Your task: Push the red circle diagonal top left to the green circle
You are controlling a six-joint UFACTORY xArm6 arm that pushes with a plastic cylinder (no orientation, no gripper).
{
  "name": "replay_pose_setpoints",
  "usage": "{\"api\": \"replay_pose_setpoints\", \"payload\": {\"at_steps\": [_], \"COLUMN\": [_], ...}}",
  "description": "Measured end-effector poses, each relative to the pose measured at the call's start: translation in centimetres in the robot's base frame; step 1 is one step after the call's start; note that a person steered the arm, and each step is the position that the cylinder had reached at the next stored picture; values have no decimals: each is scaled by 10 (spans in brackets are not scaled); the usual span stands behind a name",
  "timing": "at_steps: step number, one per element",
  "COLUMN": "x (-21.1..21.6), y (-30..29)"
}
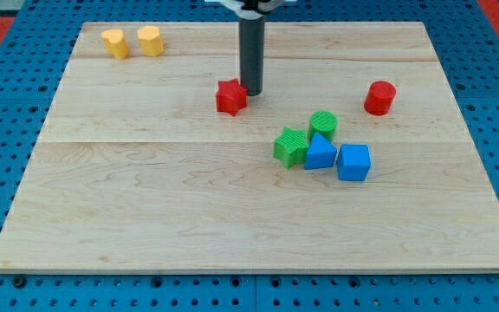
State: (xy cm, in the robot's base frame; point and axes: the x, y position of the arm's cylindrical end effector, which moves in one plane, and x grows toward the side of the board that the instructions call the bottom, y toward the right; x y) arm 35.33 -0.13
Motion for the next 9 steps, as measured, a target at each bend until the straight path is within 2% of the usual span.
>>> {"api": "replay_pose_setpoints", "payload": {"at_steps": [1, 2, 3, 4, 6, 7, 8, 9], "x": [16, 16, 15, -13, -30, -31, 9, 17], "y": [-31, -120, -165, -118, 153, 254, 249, 195]}}
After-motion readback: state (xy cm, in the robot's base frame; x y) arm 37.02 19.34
